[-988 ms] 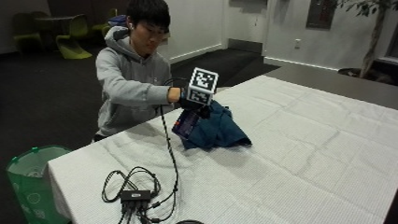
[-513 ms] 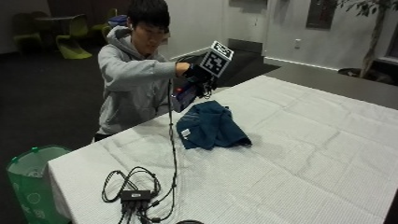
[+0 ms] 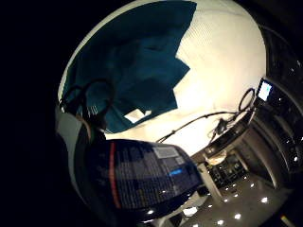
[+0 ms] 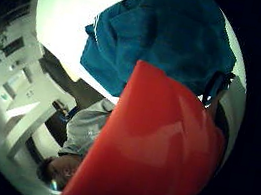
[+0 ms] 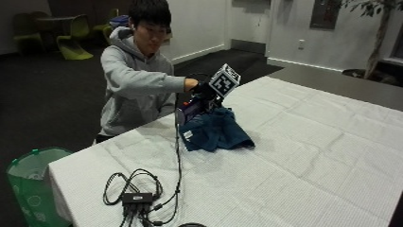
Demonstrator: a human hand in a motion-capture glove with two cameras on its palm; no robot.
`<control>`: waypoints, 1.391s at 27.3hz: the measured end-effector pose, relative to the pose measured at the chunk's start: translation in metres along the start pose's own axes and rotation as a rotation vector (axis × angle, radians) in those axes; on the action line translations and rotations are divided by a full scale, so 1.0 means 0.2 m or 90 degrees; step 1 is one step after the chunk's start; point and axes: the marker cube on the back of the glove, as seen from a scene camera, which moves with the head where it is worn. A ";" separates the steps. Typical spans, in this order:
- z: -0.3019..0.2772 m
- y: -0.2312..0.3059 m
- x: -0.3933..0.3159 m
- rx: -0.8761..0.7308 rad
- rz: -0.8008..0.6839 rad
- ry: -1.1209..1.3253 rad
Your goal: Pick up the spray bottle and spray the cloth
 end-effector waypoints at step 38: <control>-0.43 0.00 -0.59 0.626 -0.426 -0.736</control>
